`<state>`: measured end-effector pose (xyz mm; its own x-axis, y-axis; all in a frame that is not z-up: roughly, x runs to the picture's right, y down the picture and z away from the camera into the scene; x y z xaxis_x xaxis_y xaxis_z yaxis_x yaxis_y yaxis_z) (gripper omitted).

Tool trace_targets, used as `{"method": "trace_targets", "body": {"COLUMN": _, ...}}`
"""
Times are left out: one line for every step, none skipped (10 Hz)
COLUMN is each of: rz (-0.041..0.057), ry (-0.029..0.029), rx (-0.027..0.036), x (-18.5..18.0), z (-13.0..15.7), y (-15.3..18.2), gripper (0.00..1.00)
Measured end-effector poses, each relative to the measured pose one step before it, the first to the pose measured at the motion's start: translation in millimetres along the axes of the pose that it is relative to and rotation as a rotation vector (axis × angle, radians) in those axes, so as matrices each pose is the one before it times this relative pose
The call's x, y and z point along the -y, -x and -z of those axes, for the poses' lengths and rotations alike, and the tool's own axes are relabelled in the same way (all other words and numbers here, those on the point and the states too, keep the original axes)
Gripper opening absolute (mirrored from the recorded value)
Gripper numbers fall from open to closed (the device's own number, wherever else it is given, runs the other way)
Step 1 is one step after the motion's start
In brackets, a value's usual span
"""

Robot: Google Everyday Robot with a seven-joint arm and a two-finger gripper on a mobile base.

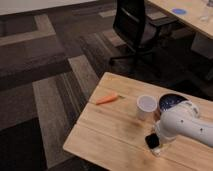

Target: Place the eraser on the white sponge

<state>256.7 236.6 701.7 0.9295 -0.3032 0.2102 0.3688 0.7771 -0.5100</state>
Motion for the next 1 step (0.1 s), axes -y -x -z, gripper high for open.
{"method": "trace_targets", "body": {"rz": -0.00002, "ry": -0.00004, "rx": -0.00004, "x": 0.00, "z": 0.02, "y": -0.02, "gripper": 0.80}}
